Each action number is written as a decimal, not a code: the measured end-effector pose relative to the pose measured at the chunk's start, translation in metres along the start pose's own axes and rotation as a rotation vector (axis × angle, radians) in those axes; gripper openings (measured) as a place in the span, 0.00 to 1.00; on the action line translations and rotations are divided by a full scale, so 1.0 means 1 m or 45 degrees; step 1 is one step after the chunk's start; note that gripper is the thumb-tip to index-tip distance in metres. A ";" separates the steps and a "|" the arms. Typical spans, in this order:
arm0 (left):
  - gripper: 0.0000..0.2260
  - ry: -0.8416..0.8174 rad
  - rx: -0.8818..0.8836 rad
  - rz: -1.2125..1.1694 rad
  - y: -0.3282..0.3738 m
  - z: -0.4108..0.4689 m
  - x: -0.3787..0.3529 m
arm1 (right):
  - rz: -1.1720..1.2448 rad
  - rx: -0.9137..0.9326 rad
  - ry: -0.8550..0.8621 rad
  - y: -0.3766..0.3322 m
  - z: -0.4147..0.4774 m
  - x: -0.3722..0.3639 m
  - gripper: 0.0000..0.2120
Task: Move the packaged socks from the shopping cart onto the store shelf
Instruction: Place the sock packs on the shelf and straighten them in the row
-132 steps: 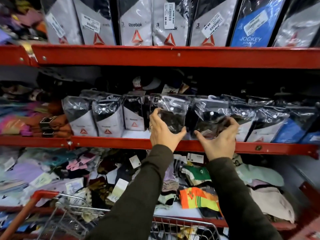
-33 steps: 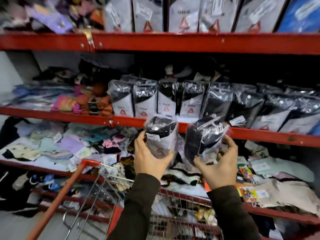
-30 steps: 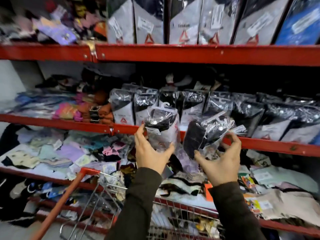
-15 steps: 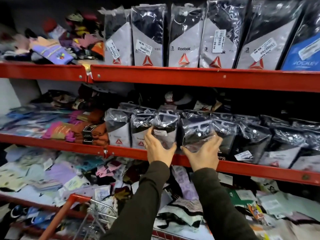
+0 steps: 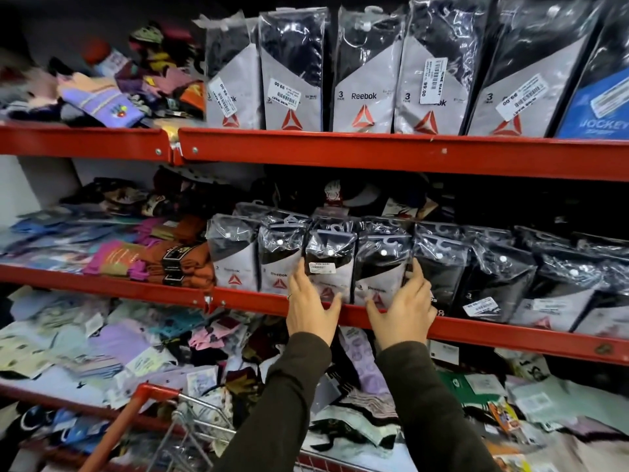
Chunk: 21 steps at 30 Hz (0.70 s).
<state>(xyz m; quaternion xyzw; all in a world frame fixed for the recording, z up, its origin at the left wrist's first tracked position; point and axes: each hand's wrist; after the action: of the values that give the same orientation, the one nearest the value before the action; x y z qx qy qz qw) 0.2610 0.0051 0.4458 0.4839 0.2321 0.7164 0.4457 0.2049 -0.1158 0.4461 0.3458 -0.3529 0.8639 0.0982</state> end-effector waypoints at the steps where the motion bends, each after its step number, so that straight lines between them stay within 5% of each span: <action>1: 0.44 0.049 -0.044 -0.001 0.001 -0.004 0.003 | 0.033 -0.004 0.047 0.000 -0.002 0.004 0.48; 4: 0.44 0.179 -0.337 0.094 0.006 -0.011 0.009 | 0.145 0.131 0.201 -0.004 0.001 0.022 0.46; 8: 0.45 0.021 -0.679 0.560 0.026 0.016 0.020 | 0.009 0.482 0.164 -0.019 0.031 0.039 0.46; 14: 0.51 -0.363 -0.707 1.058 0.043 0.069 0.016 | -0.623 0.813 -0.318 -0.033 0.076 0.032 0.46; 21: 0.47 -0.344 -0.699 0.971 0.039 0.066 0.010 | -0.662 0.937 -0.344 -0.022 0.080 0.036 0.44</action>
<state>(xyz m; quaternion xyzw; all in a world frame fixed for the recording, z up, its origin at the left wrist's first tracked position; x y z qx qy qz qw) 0.3033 -0.0122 0.5087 0.4877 -0.2190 0.7942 0.2888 0.2297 -0.1566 0.5228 0.5439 0.0655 0.8256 0.1355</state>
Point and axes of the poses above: each hand's wrist, its own z-axis towards the middle knuckle, its own x-axis out of the back of the hand, y = z × x, and after that the axes turned 6 degrees about -z, right-handed
